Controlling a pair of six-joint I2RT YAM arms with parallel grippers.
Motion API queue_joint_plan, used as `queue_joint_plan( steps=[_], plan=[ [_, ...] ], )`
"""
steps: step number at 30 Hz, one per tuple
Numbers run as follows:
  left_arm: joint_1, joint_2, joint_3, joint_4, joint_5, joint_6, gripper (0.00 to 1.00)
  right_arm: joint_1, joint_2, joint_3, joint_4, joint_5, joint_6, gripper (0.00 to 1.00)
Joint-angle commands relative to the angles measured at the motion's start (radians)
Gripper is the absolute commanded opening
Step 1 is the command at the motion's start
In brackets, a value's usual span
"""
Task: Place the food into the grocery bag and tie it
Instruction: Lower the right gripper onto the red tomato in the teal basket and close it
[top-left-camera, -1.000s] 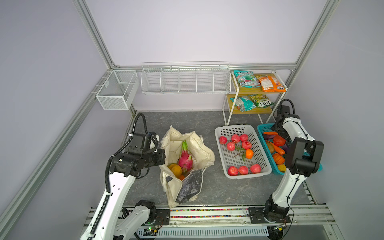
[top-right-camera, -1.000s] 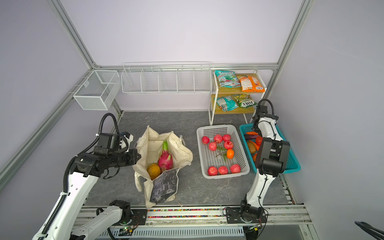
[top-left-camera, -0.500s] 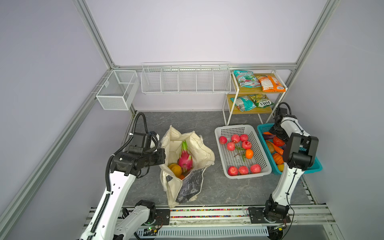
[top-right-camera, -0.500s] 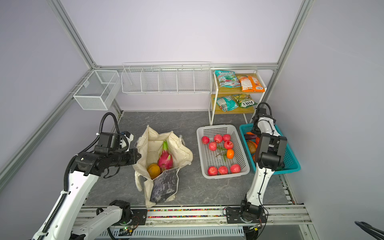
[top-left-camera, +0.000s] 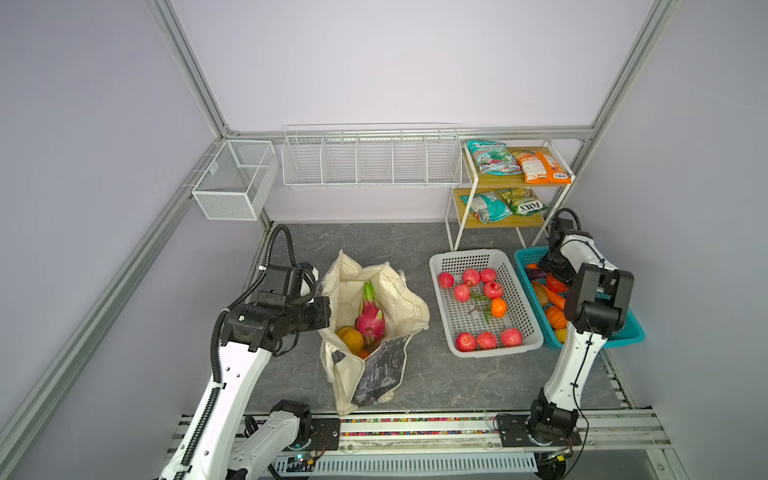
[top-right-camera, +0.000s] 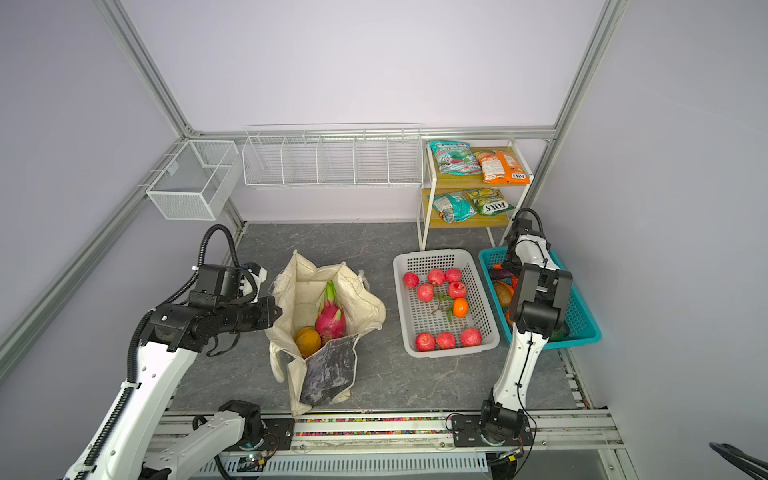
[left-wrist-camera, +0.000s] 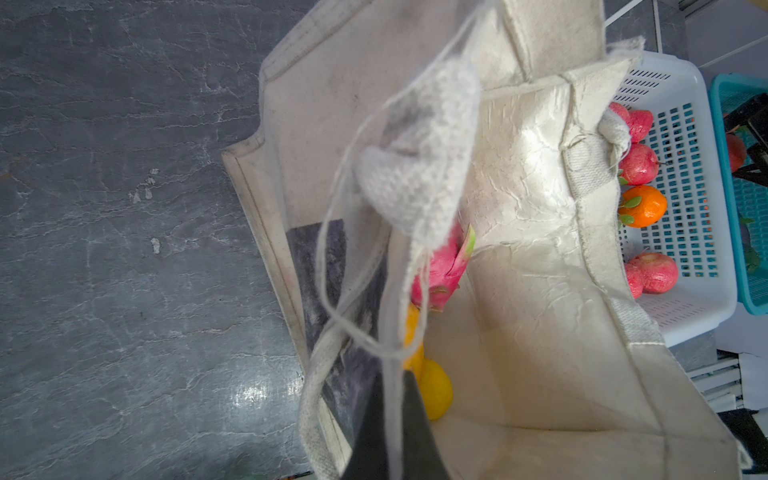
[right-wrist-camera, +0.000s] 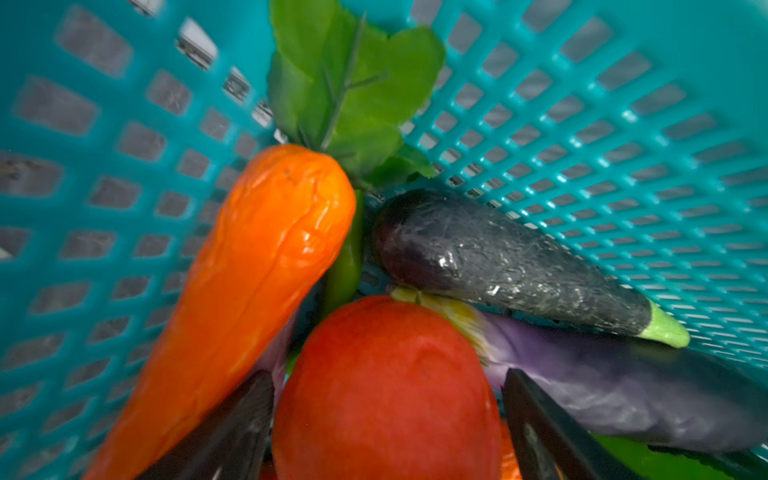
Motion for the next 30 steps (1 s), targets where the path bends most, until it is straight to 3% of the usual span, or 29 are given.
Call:
queue_joint_plan(
  steps=[1, 6, 13, 22, 30],
  plan=[
    [0.006, 0.002, 0.031, 0.003, -0.014, 0.015, 0.00, -0.009, 0.015, 0.018, -0.009, -0.024, 0.006, 0.93],
    [0.006, -0.002, 0.036, -0.003, -0.017, 0.013, 0.00, -0.015, 0.007, 0.002, 0.008, -0.044, 0.011, 0.99],
    [0.006, -0.009, 0.043, -0.012, -0.016, 0.008, 0.00, -0.021, -0.027, -0.044, 0.056, -0.086, 0.012, 0.83],
    [0.006, -0.007, 0.059, -0.022, -0.016, 0.003, 0.00, -0.027, -0.068, -0.075, 0.068, -0.104, 0.010, 0.73],
    [0.006, -0.019, 0.041, -0.021, -0.018, 0.004, 0.00, -0.031, -0.207, -0.142, 0.079, -0.116, 0.003, 0.66]
  ],
)
